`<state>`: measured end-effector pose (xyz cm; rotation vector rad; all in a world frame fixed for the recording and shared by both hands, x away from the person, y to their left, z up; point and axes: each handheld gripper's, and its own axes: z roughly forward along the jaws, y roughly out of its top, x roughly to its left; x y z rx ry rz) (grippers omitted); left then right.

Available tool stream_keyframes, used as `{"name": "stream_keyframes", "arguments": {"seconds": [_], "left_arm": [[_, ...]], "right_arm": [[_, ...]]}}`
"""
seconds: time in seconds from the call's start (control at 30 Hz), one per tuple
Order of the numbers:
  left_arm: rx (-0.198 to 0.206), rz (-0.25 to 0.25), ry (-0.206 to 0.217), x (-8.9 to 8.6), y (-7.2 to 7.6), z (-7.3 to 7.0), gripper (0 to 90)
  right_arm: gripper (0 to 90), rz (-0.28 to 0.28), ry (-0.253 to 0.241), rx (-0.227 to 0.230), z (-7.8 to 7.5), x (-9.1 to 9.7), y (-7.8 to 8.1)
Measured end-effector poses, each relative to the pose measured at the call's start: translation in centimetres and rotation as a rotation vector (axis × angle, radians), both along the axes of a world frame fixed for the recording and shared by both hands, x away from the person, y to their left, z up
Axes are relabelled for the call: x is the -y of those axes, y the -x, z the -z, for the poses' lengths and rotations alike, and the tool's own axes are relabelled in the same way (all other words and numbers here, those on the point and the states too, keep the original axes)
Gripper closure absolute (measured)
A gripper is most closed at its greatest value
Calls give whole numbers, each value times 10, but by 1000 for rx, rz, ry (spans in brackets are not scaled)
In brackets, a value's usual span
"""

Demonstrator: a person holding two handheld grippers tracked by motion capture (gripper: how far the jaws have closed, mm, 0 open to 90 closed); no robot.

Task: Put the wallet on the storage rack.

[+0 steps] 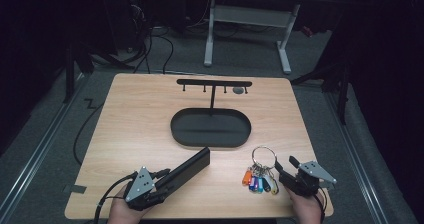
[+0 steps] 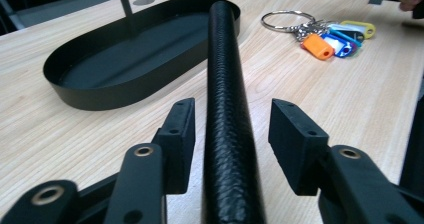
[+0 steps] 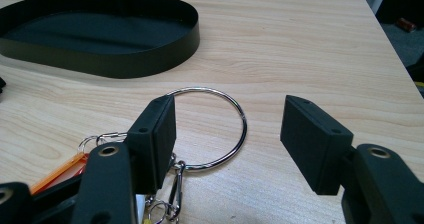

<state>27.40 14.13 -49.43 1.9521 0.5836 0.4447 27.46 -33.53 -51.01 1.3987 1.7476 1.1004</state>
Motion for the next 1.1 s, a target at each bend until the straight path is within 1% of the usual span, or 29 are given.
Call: {"name": "stream_keyframes", "arguments": {"seconds": [0.1,0.17,0.23,0.27,0.3,0.33,0.37,0.4,0.43,0.47,0.5,0.53,0.57,0.6,0.63,0.67,0.7,0.73,0.77,0.83,0.87,0.9,0.93,0.97,1.0,1.03,1.1], "left_arm": [[4,-6,-5,0,0,0,504],[14,-11,-14,0,0,0,496],[38,-19,-30,0,1,0,502],[42,-23,-35,1,1,-1,486],[41,-24,-37,1,0,-2,486],[31,-25,-41,1,0,-2,449],[26,-28,-47,1,-1,-3,436],[32,-28,-64,3,-3,-2,424],[32,-28,-64,3,-3,-2,413],[23,-27,-66,4,-6,-2,400],[23,-27,-66,4,-6,-2,391],[23,-24,-73,6,-6,-3,383],[35,-27,-80,8,-6,-4,384],[29,-20,-89,9,-7,-8,391],[29,-20,-89,9,-7,-8,397],[21,-28,-111,11,-6,-12,398],[21,-28,-111,11,-6,-12,398],[20,-33,-117,11,-6,-13,395],[13,-37,-128,11,-6,-14,395],[-10,-42,-153,11,-7,-17,372],[-17,-37,-155,12,-6,-19,366],[-21,-38,-160,13,-6,-21,367],[-20,-40,-187,15,-5,-23,367],[-20,-40,-187,15,-5,-23,367],[-22,-49,-217,18,-6,-25,368],[-32,-53,-223,19,-7,-25,368],[-41,-59,-231,21,-8,-26,367]], "right_arm": [[396,-6,4,3,-1,0,1],[395,-10,7,4,-1,-1,1],[395,-8,13,6,-1,-1,2],[395,-8,15,4,-2,-1,2],[394,-8,13,4,-2,-1,2],[388,-5,13,11,-4,-1,4],[382,-9,18,5,-5,-1,4],[373,-17,24,-5,-6,-1,3],[373,-17,24,-5,-6,-1,3],[361,-39,48,-28,-13,-2,-1],[361,-39,48,-28,-13,-2,-1],[357,-59,67,-13,-22,-6,-3],[356,-84,78,-9,-27,-8,-3],[356,-95,94,-3,-30,-9,-3],[356,-95,94,-3,-30,-9,-3],[355,-117,99,0,-33,-11,0],[355,-126,90,-2,-33,-11,0],[354,-138,88,-2,-33,-11,-1],[354,-138,88,-2,-33,-11,-1],[354,-147,84,5,-33,-10,-2],[355,-145,64,17,-31,-9,-2],[356,-143,32,35,-25,-9,0],[355,-151,14,37,-22,-8,1],[355,-151,14,37,-22,-8,1],[354,-187,-22,26,-17,-8,4],[355,-200,-19,26,-15,-8,6],[355,-207,-25,26,-14,-8,7]]}}
